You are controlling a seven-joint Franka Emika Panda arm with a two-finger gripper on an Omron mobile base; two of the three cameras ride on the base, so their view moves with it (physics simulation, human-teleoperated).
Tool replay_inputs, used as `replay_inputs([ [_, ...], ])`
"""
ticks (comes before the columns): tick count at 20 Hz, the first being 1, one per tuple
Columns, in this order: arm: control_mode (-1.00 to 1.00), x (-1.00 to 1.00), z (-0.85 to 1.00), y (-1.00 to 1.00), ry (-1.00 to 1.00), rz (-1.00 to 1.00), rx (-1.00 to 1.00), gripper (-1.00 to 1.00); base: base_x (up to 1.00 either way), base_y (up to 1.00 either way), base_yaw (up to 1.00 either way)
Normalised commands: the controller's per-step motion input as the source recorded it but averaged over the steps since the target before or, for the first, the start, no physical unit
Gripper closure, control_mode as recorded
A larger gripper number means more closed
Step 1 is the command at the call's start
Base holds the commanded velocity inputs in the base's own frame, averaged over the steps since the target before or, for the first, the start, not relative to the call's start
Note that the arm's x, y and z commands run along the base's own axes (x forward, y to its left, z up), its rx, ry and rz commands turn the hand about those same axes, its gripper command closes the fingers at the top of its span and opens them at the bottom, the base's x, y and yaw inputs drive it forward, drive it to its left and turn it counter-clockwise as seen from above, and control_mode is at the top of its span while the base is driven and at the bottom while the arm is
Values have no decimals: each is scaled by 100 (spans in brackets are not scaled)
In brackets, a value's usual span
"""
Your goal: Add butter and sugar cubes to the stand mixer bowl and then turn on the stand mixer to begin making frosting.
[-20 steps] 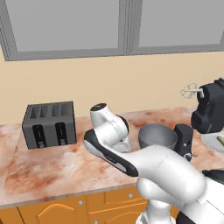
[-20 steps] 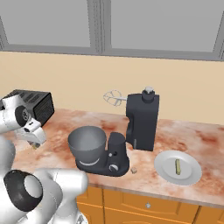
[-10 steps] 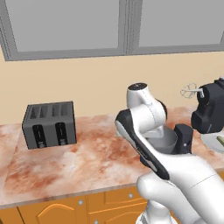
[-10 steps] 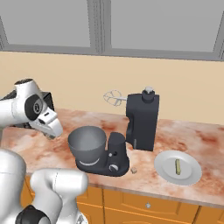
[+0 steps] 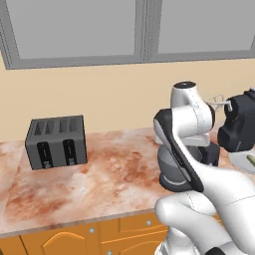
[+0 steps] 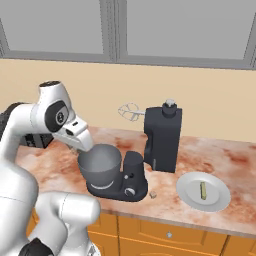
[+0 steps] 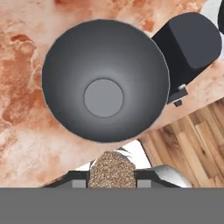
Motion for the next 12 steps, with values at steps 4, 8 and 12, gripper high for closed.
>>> replay_inputs([
  [4, -100, 16, -39, -31, -6, 0, 0, 100, 0, 0, 0],
  [8, -100, 14, -60, -13, -9, 1, 0, 100, 0, 0, 0],
  [12, -100, 24, -53, -4, -6, 2, 0, 100, 0, 0, 0],
])
